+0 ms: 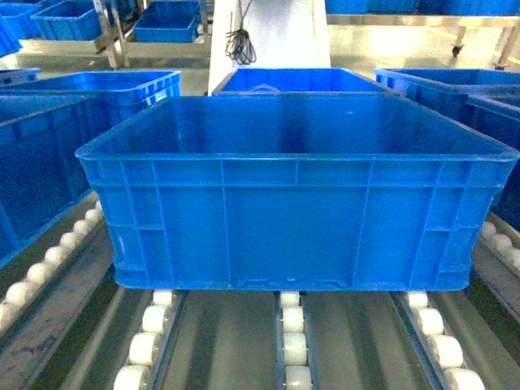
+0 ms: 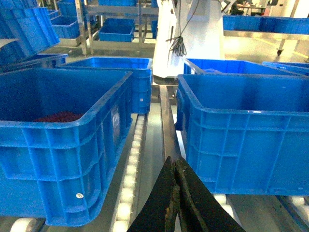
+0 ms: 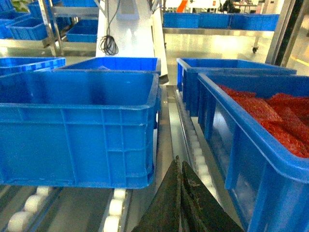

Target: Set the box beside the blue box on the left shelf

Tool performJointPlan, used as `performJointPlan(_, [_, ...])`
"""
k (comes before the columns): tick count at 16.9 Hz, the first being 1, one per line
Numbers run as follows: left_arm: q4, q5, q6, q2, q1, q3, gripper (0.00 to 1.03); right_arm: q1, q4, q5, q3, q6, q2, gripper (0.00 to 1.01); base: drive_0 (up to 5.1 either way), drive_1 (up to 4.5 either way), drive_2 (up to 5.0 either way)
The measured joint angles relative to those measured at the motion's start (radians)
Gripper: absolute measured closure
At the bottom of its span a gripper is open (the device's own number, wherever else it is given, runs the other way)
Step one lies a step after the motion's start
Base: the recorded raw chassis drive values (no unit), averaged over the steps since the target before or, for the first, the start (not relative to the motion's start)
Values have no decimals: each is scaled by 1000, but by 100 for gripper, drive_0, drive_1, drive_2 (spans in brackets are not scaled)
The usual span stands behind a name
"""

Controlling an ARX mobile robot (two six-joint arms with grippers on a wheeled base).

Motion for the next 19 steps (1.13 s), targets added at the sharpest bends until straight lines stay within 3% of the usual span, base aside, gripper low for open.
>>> performJointPlan(2, [5,0,0,0,0,0,101,0,9,0,0,-2,0,98,0,0,0])
performJointPlan(9, [6,0,0,0,0,0,8,0,10,0,0,-1,0,4,0,0,0])
performJointPlan(10, [6,0,2,0,0,0,4,0,10,0,0,-1,0,3,0,0,0])
performJointPlan(19, [6,0,3,0,0,0,5,0,10,0,0,-1,0,3,0,0,0])
